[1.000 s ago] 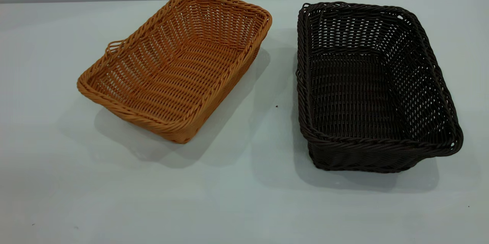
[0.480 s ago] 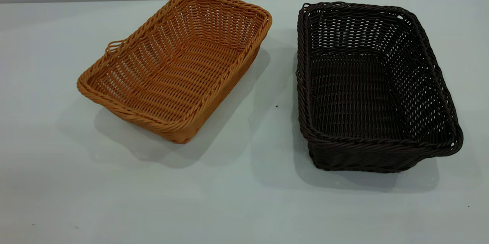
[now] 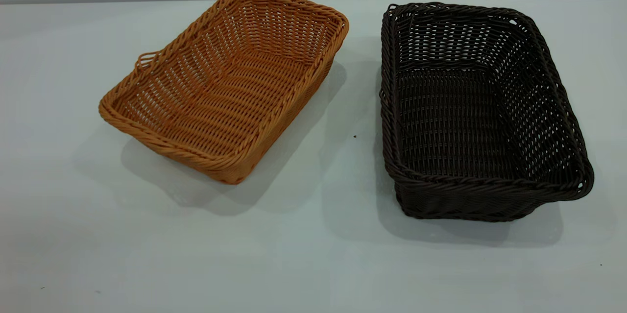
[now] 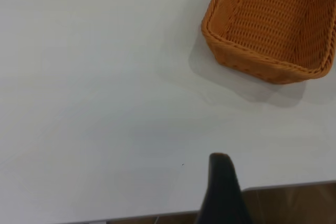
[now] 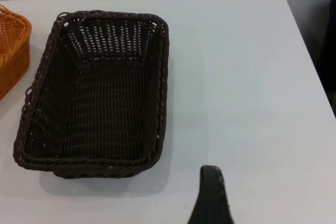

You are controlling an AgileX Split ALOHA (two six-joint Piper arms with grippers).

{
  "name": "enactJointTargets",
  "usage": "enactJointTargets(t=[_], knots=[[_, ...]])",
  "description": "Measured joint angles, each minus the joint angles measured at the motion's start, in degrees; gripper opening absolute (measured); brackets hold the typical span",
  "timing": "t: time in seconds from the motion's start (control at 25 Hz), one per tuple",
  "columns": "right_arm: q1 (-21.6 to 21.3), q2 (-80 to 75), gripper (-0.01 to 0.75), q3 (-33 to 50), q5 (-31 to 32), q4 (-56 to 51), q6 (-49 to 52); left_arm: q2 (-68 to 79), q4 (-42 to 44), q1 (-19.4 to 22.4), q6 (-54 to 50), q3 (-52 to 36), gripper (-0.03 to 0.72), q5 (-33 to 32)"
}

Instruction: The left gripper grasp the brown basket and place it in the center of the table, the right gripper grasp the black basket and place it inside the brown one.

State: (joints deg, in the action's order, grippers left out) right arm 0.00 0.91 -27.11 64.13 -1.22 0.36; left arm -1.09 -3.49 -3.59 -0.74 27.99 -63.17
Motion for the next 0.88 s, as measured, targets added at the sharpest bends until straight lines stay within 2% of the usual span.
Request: enactJointTargets(t=[0.2,0.4,0.6,0.72,0.88], knots=[[0.0,-0.34,0.466,0.0,-0.06,0.0,-0.36,0.0,0.33,0.0,-0.35,0.0,0.467,0.0],[0.0,-8.03,0.472,-0.67,-3.05,-1.64,-1.65,4.31,2.67,0.01,-7.46,0.42,0.467,1.45],[0.0,-21.43,0.526,-1.01,-13.56,-5.78,-5.86,20.34,1.13,0.11,-6.51,1.36,0.475,13.71],[0.0,-31.14,0.57,-1.01,-16.44,-8.76,-6.77,31.15,-0.56,0.11,0.26,3.32,0.508,21.05],[0.0,-42.89,0.584,-1.01,-21.65,-18.38,-11.56,44.23,-2.94,0.11,10.04,6.25,0.577,28.6]])
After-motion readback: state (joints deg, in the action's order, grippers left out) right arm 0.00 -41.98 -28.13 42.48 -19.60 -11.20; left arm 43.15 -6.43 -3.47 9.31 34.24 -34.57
